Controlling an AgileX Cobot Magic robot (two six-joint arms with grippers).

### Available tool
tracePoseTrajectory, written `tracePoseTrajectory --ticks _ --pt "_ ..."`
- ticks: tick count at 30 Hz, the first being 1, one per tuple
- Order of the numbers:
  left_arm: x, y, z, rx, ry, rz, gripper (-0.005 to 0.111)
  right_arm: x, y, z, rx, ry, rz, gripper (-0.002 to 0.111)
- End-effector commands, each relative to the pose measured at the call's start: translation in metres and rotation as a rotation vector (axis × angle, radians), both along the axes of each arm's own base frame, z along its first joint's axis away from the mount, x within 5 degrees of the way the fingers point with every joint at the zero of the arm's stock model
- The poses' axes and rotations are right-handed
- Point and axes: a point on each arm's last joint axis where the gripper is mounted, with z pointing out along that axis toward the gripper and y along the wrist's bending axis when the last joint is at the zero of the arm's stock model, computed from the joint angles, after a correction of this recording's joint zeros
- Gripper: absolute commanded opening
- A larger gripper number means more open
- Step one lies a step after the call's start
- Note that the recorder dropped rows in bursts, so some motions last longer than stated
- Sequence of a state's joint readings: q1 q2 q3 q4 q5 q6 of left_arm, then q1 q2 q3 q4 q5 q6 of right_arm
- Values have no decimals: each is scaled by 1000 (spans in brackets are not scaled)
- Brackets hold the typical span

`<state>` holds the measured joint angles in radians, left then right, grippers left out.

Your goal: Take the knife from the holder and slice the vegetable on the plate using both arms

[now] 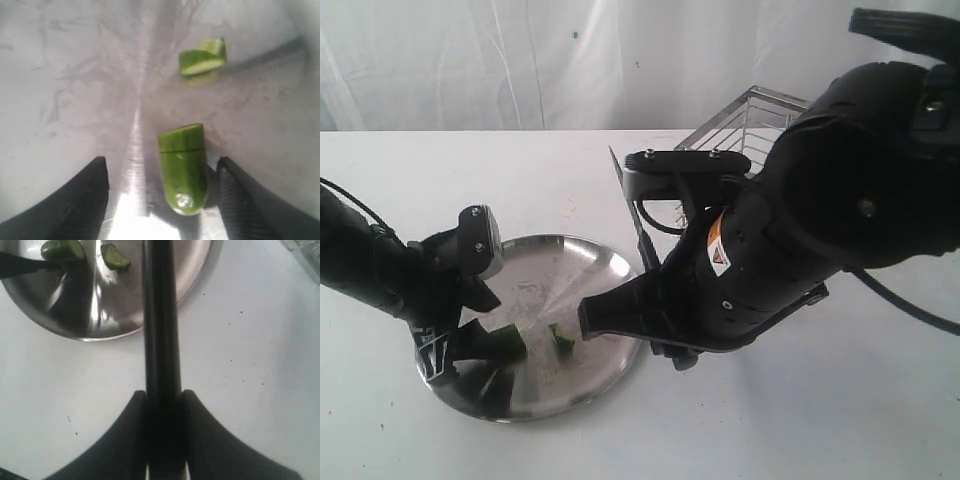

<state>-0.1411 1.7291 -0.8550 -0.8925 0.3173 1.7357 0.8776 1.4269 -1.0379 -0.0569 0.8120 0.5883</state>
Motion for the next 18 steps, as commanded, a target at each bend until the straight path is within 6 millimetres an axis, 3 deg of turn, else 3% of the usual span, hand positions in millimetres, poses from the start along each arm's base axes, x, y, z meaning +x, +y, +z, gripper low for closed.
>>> tracePoseTrajectory --ticks 1,6,8,10,11,14,18 --pt "-1 5 32 -28 -107 123 66 -3 7 -4 46 44 64 0" --pt "2 24 76 -52 -303 379 61 -7 28 -26 98 188 118 0" --pt "5 41 85 -114 -320 568 39 -9 40 -35 127 222 140 0" --pt "8 56 84 -191 -278 721 7 -11 52 -44 130 243 164 0" --pt "9 62 81 -225 -244 780 1 -12 57 -46 127 245 173 0" --pt "10 73 67 -339 -89 905 0 -13 73 -53 121 253 194 0" --pt "10 72 48 -421 110 949 0 -9 92 -57 121 251 214 0"
